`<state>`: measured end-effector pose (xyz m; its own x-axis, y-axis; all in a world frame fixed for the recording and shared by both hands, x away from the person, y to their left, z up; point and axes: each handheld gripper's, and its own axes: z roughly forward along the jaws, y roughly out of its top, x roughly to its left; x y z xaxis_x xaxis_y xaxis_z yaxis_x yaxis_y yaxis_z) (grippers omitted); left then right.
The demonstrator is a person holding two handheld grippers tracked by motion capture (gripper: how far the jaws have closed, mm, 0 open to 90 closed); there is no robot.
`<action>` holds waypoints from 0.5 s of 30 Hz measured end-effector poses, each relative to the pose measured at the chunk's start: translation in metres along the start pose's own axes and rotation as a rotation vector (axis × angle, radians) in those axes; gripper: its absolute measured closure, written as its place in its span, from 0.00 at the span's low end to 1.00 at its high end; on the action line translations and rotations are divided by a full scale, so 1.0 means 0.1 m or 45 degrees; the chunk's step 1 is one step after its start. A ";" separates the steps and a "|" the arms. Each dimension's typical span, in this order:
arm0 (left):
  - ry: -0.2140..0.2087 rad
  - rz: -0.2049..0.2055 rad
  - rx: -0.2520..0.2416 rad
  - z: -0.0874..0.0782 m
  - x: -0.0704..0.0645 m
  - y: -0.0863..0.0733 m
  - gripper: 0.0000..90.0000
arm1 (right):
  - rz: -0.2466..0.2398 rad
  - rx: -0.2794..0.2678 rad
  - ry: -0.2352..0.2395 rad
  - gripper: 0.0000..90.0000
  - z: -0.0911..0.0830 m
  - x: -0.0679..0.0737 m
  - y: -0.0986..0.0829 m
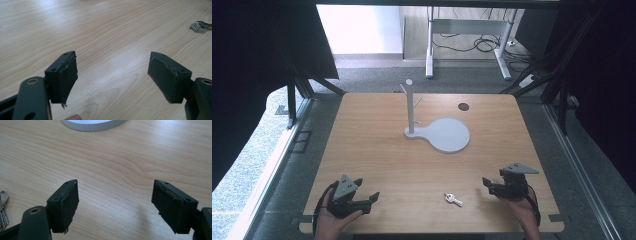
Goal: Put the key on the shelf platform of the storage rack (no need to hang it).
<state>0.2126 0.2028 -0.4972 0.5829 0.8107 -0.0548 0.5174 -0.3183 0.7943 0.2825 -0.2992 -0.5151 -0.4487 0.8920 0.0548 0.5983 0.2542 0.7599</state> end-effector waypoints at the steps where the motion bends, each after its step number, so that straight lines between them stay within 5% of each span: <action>1: -0.001 0.005 -0.002 0.00 0.00 0.00 0.26 | 0.000 0.000 0.000 0.26 0.00 0.00 0.00; 15: -0.029 0.008 0.003 0.01 -0.03 0.01 0.26 | 0.042 0.011 -0.008 0.31 -0.03 -0.04 -0.01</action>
<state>0.2118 0.1995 -0.4967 0.6001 0.7974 -0.0635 0.5152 -0.3246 0.7932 0.2816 -0.3043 -0.5144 -0.4242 0.9024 0.0757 0.6185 0.2277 0.7521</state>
